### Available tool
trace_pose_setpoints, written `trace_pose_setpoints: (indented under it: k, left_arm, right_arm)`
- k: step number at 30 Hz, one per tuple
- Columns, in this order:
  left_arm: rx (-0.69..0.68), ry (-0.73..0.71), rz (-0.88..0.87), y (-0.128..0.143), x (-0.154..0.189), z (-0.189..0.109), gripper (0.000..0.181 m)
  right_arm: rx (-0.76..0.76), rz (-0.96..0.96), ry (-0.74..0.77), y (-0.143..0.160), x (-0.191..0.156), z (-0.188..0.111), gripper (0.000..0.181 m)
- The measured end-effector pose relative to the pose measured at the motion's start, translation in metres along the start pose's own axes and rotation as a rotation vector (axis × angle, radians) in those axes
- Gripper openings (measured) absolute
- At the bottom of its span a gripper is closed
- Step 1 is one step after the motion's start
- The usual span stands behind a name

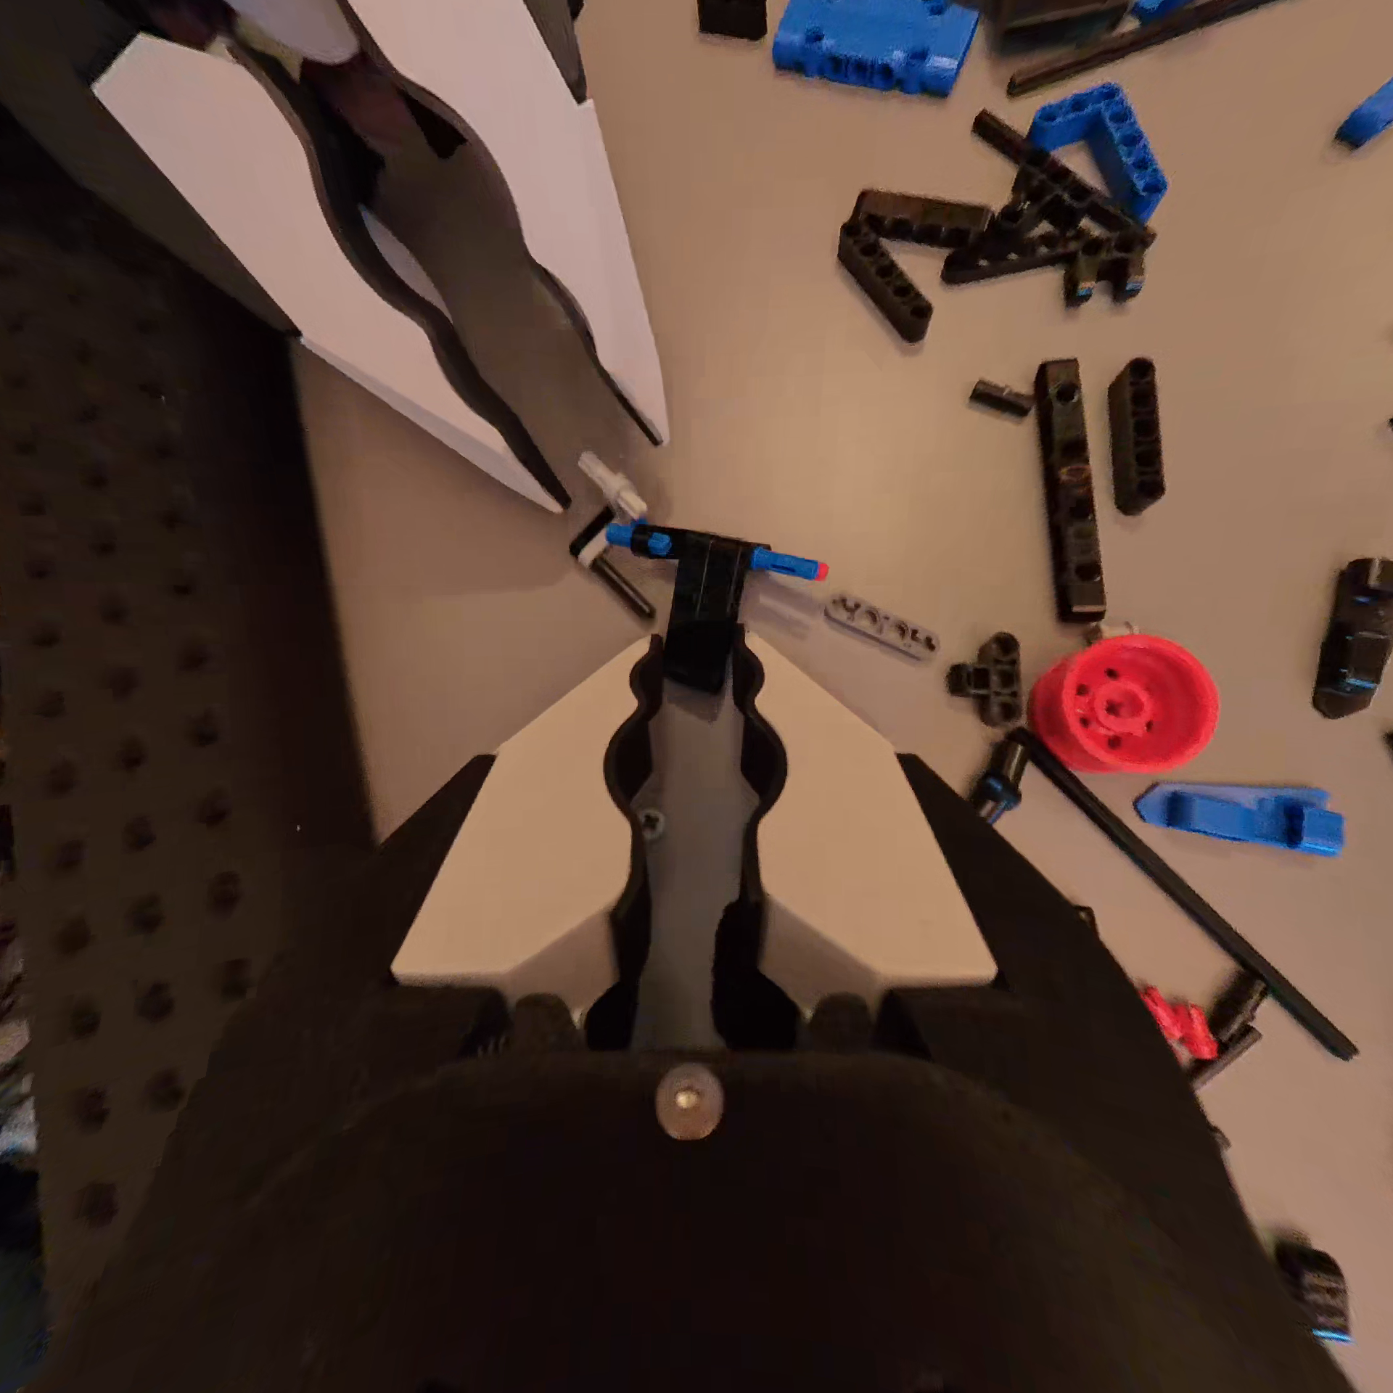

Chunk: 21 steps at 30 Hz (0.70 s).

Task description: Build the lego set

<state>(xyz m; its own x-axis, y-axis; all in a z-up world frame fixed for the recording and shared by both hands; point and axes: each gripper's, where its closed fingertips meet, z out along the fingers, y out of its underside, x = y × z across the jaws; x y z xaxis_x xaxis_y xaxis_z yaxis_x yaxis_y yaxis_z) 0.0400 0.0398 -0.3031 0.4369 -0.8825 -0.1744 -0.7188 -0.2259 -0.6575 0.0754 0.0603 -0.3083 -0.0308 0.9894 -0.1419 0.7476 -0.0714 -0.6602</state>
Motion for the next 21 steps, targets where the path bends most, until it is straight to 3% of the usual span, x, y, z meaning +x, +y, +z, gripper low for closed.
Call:
trace_pose_setpoints:
  k: [3,8,11,13,18,21]
  left_arm:
    - [0.050,-0.031,-0.003,-0.007,-0.003,-0.010,0.028]
    - [0.112,-0.160,0.018,-0.025,-0.013,-0.023,0.027]
    - [0.075,-0.231,-0.041,-0.013,-0.024,-0.022,0.014]
    - [0.072,-0.282,-0.057,-0.008,-0.035,-0.028,0.015]
    - [0.095,-0.205,-0.153,0.000,-0.036,-0.029,0.024]
    - [0.089,-0.151,-0.159,0.001,-0.029,-0.027,0.026]
  right_arm:
    - [0.039,-0.039,0.076,-0.016,0.001,-0.004,0.016]
    - [0.037,-0.270,0.297,-0.047,-0.001,-0.008,0.015]
    - [0.069,-0.317,0.302,-0.061,-0.011,-0.007,0.005]
    - [0.061,-0.316,0.287,-0.061,-0.010,-0.006,0.005]
    - [0.100,-0.255,0.194,-0.059,-0.009,-0.013,0.007]
    - [0.083,-0.219,0.153,-0.054,-0.006,-0.013,0.021]
